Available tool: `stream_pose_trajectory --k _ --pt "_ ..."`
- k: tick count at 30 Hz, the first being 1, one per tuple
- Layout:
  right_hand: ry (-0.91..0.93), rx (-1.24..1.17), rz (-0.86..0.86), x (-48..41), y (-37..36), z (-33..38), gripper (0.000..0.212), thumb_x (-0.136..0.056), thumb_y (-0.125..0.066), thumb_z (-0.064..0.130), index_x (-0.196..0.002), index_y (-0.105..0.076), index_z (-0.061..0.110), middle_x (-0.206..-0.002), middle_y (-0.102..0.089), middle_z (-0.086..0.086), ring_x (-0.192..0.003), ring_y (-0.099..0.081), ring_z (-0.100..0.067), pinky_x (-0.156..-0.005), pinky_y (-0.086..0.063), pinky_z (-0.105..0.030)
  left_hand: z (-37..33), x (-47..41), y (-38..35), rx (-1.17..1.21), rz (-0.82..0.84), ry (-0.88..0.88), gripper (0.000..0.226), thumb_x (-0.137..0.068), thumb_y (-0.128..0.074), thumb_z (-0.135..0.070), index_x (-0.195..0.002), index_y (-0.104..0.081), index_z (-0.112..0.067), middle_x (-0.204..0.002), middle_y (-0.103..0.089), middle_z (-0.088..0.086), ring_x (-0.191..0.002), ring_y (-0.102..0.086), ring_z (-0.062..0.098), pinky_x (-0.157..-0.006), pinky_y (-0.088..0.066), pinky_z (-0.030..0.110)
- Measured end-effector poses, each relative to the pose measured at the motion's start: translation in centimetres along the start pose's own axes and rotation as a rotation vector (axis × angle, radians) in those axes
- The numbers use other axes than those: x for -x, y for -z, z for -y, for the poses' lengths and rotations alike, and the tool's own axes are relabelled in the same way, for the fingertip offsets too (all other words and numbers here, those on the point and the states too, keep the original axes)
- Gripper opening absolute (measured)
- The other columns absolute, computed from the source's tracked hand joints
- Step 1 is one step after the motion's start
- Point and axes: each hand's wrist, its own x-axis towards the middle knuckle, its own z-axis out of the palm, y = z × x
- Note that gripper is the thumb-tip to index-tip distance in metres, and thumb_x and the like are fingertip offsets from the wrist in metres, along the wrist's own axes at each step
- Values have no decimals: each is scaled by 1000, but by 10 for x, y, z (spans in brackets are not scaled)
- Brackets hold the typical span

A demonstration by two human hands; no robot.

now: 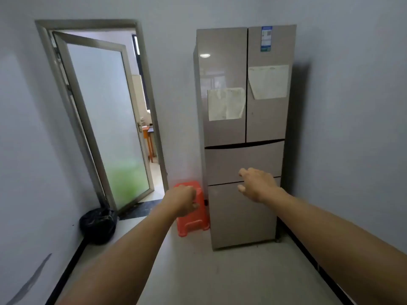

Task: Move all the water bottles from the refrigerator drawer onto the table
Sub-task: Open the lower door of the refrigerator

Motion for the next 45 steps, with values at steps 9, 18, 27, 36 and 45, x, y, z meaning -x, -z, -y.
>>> stream_pose_trajectory --k 9,18,27,36,45 --pt "-5 -5 75 -116 -61 -43 39 -94 -49 40 -127 -44 19 -115 -57 -6 -98 -58 -25 -82 -50 -41 17 -116 -37 136 45 95 24 -90 -60 -36 -101 -64 -15 -95 -65 1 -75 -58 11 -52 -31 16" --pt "-22 25 142 -262 -137 -66 40 -95 -48 41 -128 -43 19 -118 -57 -6 -102 -58 -28 -78 -45 -38 74 -272 -81 218 81 104 25 -92 -57 -34 -102 -65 -13 -90 -60 -1 -77 -56 13 -52 -29 16" --pt "-81 -7 204 -395 -187 -91 41 -95 -48 41 -130 -42 20 -121 -55 -6 -104 -57 -28 -81 -48 -40 120 -441 -107 324 142 95 19 -87 -59 -40 -85 -67 -23 -83 -66 -2 -75 -63 15 -73 -55 34" --pt "-57 -58 194 -518 -254 -131 44 -94 -49 37 -131 -40 16 -126 -50 -9 -113 -50 -29 -83 -46 -41 125 -580 -152 626 99 217 44 -95 -47 -47 -114 -60 -9 -106 -66 12 -100 -63 29 -90 -50 41" --pt "79 -86 157 -617 -349 -163 59 -95 -47 34 -145 -27 11 -149 -26 -11 -140 -21 -29 -105 -36 -42 111 -694 -185 946 -101 422 55 -96 -34 -54 -125 -50 -11 -116 -58 5 -111 -56 26 -91 -42 35"
